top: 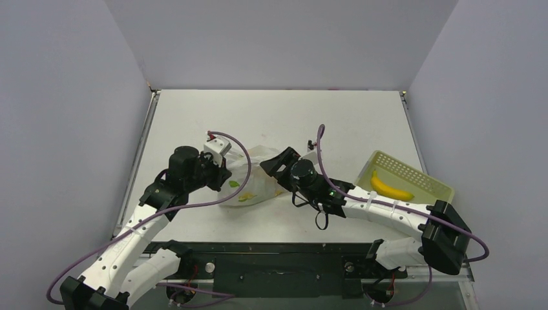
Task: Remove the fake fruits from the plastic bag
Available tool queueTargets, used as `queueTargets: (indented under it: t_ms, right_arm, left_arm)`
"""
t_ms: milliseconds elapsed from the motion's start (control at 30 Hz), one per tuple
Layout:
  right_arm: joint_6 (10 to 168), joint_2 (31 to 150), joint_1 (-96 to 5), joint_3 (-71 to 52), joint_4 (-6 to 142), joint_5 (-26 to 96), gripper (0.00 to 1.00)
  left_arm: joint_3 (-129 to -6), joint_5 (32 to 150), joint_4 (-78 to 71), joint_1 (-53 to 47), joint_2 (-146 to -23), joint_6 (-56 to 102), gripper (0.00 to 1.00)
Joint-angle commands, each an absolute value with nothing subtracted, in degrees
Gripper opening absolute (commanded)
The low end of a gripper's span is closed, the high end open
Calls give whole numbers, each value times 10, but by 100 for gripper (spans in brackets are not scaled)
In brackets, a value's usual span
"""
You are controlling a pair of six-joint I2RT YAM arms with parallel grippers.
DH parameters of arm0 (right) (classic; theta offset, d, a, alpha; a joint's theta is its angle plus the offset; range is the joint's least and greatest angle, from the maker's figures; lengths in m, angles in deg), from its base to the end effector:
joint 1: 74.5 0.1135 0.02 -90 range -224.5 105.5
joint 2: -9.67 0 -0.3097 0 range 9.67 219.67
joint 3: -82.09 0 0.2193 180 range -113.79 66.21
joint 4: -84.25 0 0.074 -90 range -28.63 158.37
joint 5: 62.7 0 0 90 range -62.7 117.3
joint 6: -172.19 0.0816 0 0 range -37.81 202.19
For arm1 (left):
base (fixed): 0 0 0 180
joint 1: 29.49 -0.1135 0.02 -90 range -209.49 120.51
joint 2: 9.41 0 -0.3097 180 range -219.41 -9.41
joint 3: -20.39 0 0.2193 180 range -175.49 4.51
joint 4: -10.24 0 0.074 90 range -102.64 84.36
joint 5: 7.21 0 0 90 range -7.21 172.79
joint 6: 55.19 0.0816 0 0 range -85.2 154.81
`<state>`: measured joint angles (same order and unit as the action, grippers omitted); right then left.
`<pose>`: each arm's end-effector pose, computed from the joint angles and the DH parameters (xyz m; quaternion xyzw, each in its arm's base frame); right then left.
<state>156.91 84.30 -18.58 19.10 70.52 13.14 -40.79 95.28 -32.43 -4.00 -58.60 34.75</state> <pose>0.1796 0.2299 0.3023 0.2020 0.8167 0.4385 0.3162 0.1407 -0.0866 0.3151 0.2426 0.8308 -0.2010 0.4588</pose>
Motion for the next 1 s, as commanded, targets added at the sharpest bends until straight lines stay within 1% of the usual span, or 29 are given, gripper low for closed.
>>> queueTargets:
  t_ms: [0, 467, 533, 567, 600, 633, 667, 700, 733, 767, 800, 833, 967]
  right_arm:
    - [1631, 849, -186, 192, 763, 83, 64]
    - [1672, 933, -208, 183, 810, 109, 56]
    - [1671, 940, -215, 186, 824, 118, 52]
    - [1671, 943, -220, 190, 829, 126, 46]
    - [1671, 946, -222, 192, 839, 131, 43]
    - [1671, 947, -228, 198, 844, 142, 35]
    - [1670, 948, -233, 204, 855, 148, 31]
    - [1669, 948, -236, 207, 862, 160, 22]
    - [1666, 946, -244, 214, 864, 166, 17]
    - [1664, 944, -248, 218, 866, 178, 7]
    - [1657, 938, -259, 226, 871, 185, 3]
    - [1651, 935, -264, 230, 877, 198, 0]
    - [1610, 890, -308, 253, 877, 234, 0]
  left_arm:
    - [-411, 965, -300, -34, -573, 363, 0]
    - [-410, 966, -294, -32, -562, 368, 0]
    - [-409, 965, -293, -33, -562, 368, 0]
    - [-410, 961, -293, -32, -562, 368, 0]
    - [-410, 959, -293, -32, -562, 369, 0]
    - [-411, 952, -294, -33, -562, 369, 0]
    - [-411, 947, -295, -32, -561, 369, 0]
    - [-412, 933, -297, -33, -560, 369, 0]
    - [-414, 924, -298, -33, -558, 369, 0]
    - [-415, 899, -301, -33, -555, 367, 0]
    - [-416, 885, -302, -33, -549, 365, 0]
    - [-415, 852, -304, -33, -542, 363, 0]
    - [-405, 750, -300, -34, -493, 354, 0]
